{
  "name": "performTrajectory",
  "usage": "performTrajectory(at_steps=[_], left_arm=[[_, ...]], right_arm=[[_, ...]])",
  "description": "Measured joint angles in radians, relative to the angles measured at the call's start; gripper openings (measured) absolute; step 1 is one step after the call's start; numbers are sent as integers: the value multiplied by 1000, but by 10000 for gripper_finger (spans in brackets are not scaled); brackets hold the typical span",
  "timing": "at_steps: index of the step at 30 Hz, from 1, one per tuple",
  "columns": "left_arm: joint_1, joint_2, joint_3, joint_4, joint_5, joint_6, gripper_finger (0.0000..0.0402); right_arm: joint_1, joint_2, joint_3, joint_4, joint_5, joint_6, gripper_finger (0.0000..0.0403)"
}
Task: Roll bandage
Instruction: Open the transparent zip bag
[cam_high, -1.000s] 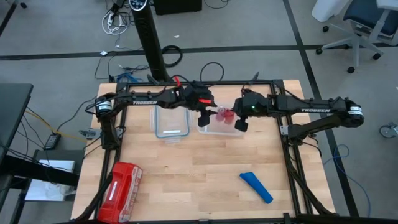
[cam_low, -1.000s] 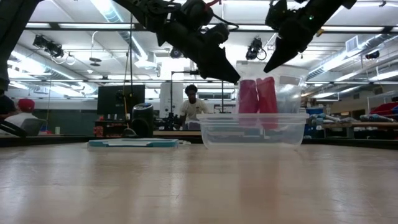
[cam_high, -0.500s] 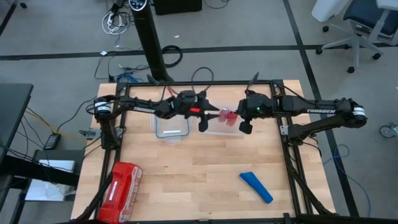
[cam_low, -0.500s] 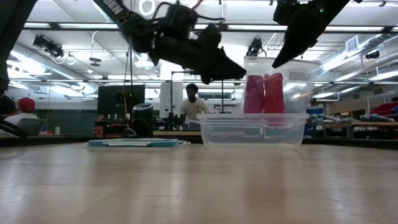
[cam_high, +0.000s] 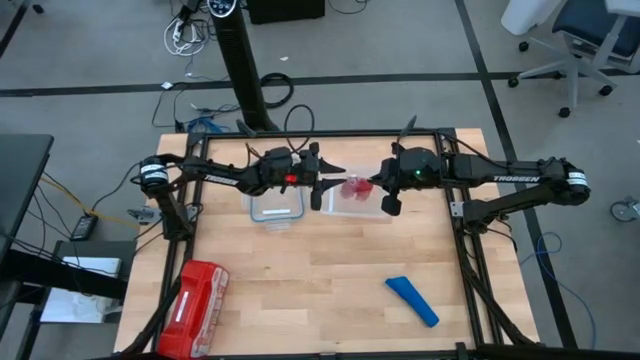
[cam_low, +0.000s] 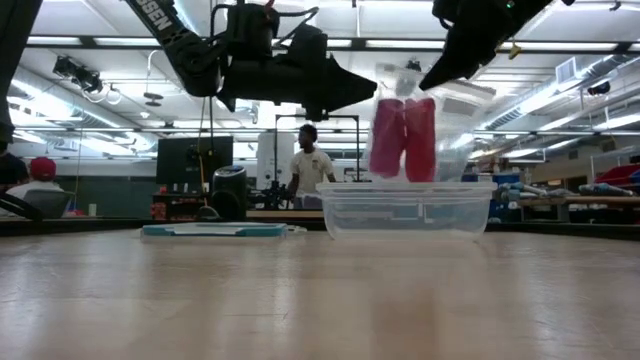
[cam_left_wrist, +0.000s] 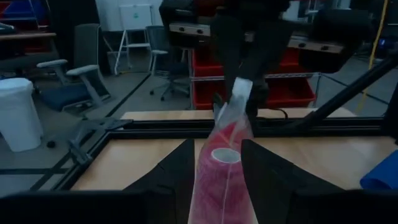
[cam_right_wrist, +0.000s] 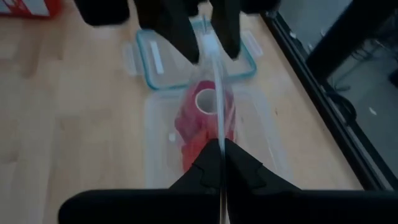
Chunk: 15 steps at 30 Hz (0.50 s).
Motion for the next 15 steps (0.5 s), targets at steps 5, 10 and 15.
performTrajectory(at_steps=[5,10,15], left_arm=[[-2,0,26,5,47,-3,135],[-12,0,46,4,47,3,135],[-15,0,54,-16,15,4,120]], right_arm=[[0,1,0,25,-3,-1,1],[0,2,0,44,-5,-2,1],[0,2,0,58,-5,-2,1]])
